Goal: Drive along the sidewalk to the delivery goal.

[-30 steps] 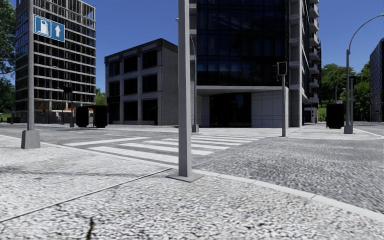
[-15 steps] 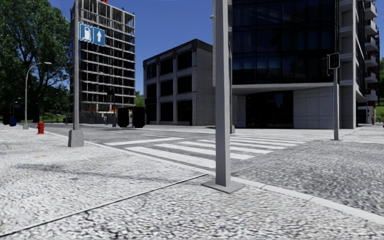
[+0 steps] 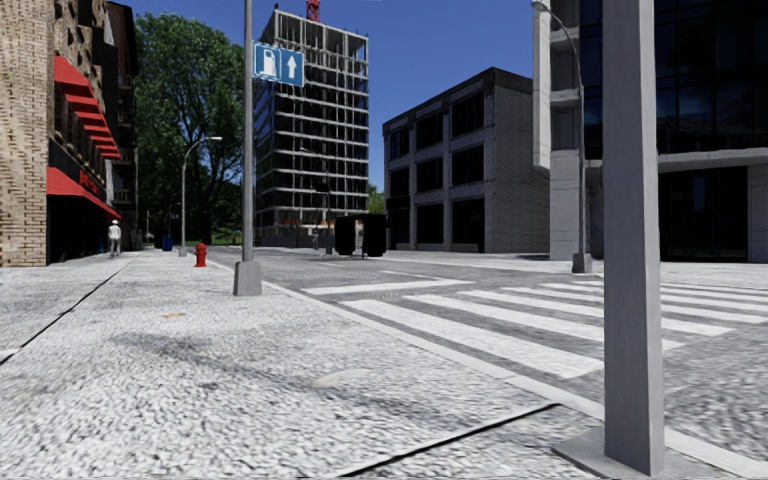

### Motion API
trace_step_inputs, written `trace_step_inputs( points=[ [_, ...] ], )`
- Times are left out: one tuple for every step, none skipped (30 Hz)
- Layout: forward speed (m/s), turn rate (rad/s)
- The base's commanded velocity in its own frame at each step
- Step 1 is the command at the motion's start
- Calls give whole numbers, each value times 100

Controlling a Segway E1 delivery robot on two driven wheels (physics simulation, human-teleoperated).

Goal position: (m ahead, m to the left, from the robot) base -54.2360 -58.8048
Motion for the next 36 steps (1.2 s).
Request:
trace_step_inputs(
  points=[
    [200,50],
    [200,48],
    [200,48],
    [200,48],
    [200,48],
    [200,33],
    [200,14],
    [200,14],
    [200,0],
    [200,0],
    [200,0],
    [200,0],
    [200,0],
    [200,0],
    [197,0],
    [173,-12],
    [173,-12],
    [152,-31],
    [142,-44],
    [137,-50],
    [137,-50],
    [136,-56],
    [136,-58],
    [136,-59],
    [136,-64],
    [136,-64],
    [136,-67],
    [136,-68],
    [137,-68],
    [137,-68],
    [147,-69],
    [155,-79],
    [157,-82],
    [157,-82],
    [157,-82],
    [157,-80]
  ],
)
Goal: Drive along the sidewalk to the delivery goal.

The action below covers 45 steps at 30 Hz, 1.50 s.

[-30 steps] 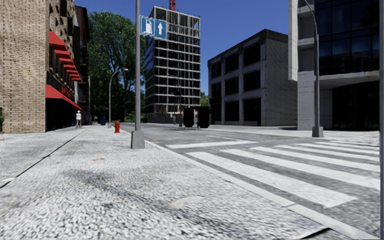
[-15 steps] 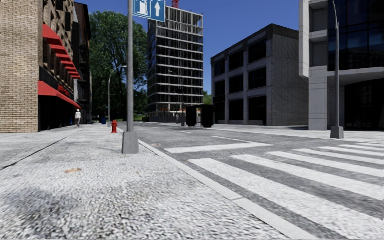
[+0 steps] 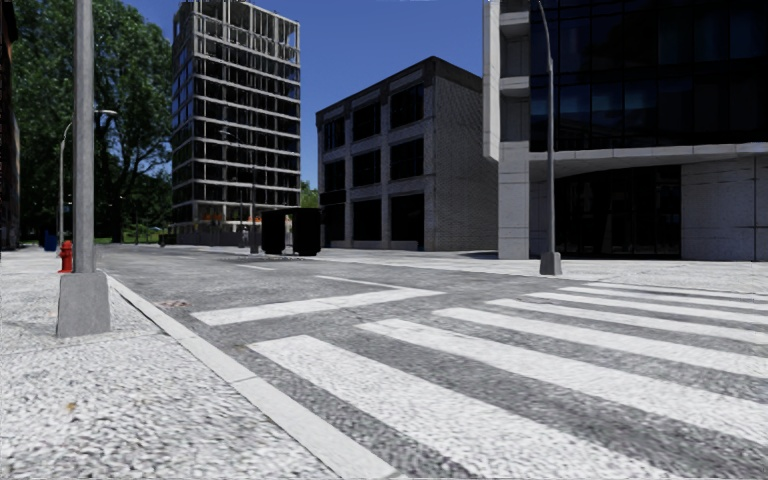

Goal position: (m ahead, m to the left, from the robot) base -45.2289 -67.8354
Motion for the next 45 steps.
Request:
trace_step_inputs(
  points=[
    [157,-77],
    [157,-76],
    [157,-76],
    [157,-76],
    [157,-76],
    [157,-76],
    [157,-76],
    [157,-76],
    [157,-76],
    [157,-76],
    [157,-76],
    [157,-76],
    [157,-76],
    [157,-76],
    [157,-76],
    [157,-76],
    [157,-76],
    [157,-76],
    [157,-76],
    [157,-76],
    [157,-76],
    [157,-76],
    [157,-76],
    [157,-76],
    [157,-76],
    [157,-76],
    [157,-76],
    [157,-76],
    [157,-76],
    [157,-76],
    [157,-76],
    [157,-76],
    [157,-76],
    [157,-76],
    [157,-76],
    [157,-76],
    [157,-76],
    [157,-76],
    [157,-76],
    [157,-76],
    [162,-68],
    [200,-17],
    [200,-17],
    [200,0],
    [200,0]
  ],
)
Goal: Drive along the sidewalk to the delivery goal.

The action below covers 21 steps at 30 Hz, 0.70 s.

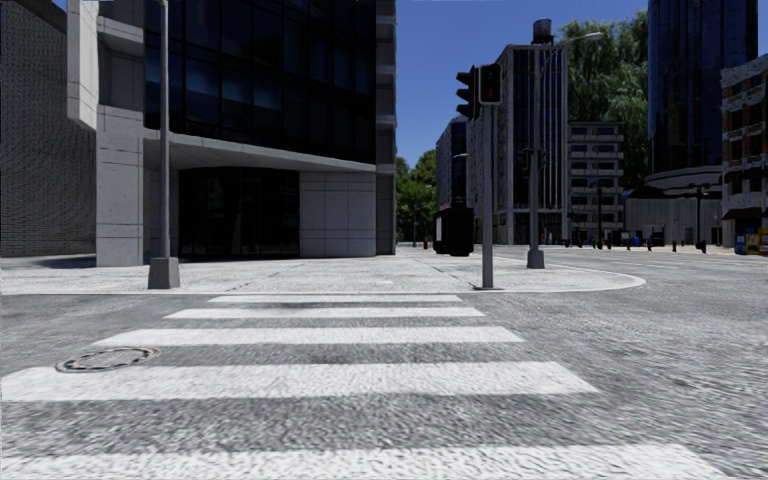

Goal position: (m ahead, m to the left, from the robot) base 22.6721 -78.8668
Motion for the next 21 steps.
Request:
trace_step_inputs(
  points=[
    [200,0],
    [200,0],
    [200,0],
    [200,0],
    [200,0],
    [200,0],
    [200,0],
    [200,0],
    [200,0],
    [200,0],
    [200,0],
    [200,0],
    [200,0],
    [200,0],
    [200,0],
    [200,0],
    [200,0],
    [200,0],
    [200,0],
    [200,0],
    [200,0]
  ],
)
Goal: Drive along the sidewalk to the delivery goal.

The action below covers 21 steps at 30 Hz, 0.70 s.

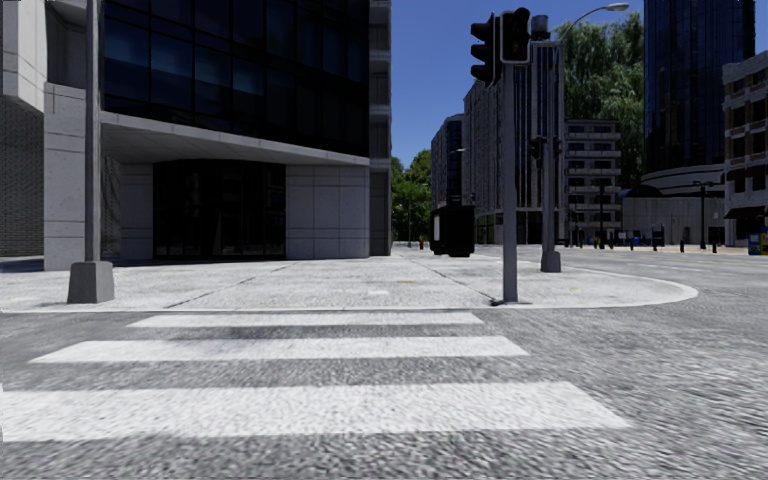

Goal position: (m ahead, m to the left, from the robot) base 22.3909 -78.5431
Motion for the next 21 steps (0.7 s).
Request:
trace_step_inputs(
  points=[
    [200,0],
    [200,0],
    [200,0],
    [200,0],
    [200,0],
    [200,0],
    [200,0],
    [200,0],
    [200,0],
    [200,0],
    [200,0],
    [200,0],
    [200,-3],
    [200,-6],
    [200,-8],
    [200,-8],
    [200,-14],
    [200,-21],
    [200,-22],
    [200,-23],
    [200,-23]
  ],
)
